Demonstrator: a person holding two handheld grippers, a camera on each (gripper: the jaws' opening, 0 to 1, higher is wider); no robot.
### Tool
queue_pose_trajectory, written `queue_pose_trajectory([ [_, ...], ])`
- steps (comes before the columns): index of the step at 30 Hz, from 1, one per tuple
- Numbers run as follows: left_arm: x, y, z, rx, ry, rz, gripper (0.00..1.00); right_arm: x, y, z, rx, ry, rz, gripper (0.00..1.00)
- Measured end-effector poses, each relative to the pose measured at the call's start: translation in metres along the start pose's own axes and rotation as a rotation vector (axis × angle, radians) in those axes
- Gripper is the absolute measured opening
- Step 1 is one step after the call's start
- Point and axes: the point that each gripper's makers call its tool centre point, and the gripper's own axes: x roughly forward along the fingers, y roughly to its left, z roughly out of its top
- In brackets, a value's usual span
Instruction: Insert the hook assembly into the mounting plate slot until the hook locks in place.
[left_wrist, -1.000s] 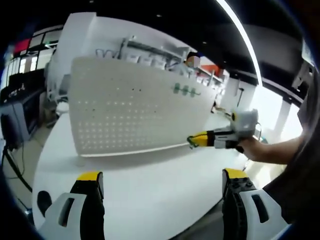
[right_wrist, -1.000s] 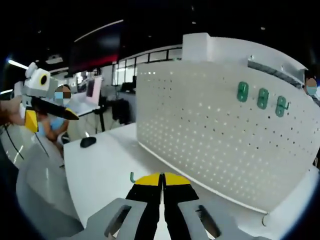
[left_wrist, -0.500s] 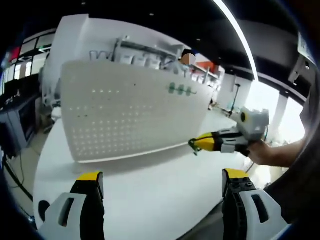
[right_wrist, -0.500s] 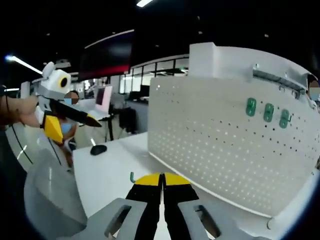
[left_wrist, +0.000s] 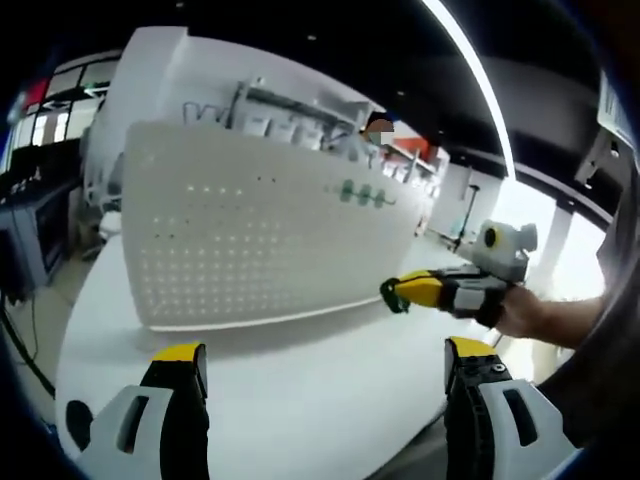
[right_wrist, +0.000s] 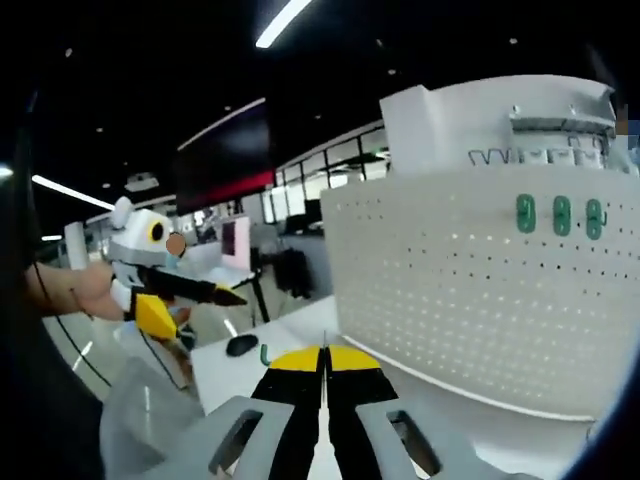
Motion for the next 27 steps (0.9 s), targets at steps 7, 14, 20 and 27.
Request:
queue_pose_trajectory([
  [7,-0.002,0.005,-0.001,-0.027,-0.008,0.001,0.96,0.002,0.011,0.008,0.061,-0.037,0.069,0.0],
  [14,-0.003,-0.005,0.009,-0.067,-0.042,-0.087,0.74,0.006,0.03,0.005,0.074,-0.032,0.151,0.0],
  [20,-0.005,-0.014,0.015,-0.109,-0.073,-0.149,0.63,0.009,0.045,0.002,0.064,-0.012,0.212,0.0],
  [27,-0.005,-0.021,0.012,-0.104,-0.069,-0.169,0.59,0.012,0.055,0.007,0.053,-0.022,0.246,0.0],
])
